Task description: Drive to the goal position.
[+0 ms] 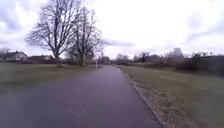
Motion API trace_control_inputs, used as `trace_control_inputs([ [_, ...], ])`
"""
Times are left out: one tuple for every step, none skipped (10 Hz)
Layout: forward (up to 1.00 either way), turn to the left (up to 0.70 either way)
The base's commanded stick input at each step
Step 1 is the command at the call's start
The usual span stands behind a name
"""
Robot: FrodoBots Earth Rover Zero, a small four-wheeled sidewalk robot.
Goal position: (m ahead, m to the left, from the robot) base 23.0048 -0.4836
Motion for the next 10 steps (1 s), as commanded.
trace_control_inputs([
  [1.00, 0.00],
  [1.00, 0.00],
  [1.00, 0.00],
  [1.00, 0.00],
  [1.00, 0.00],
  [1.00, 0.00],
  [1.00, 0.00],
  [1.00, 0.00],
  [1.00, 0.00],
  [1.00, 0.00],
])
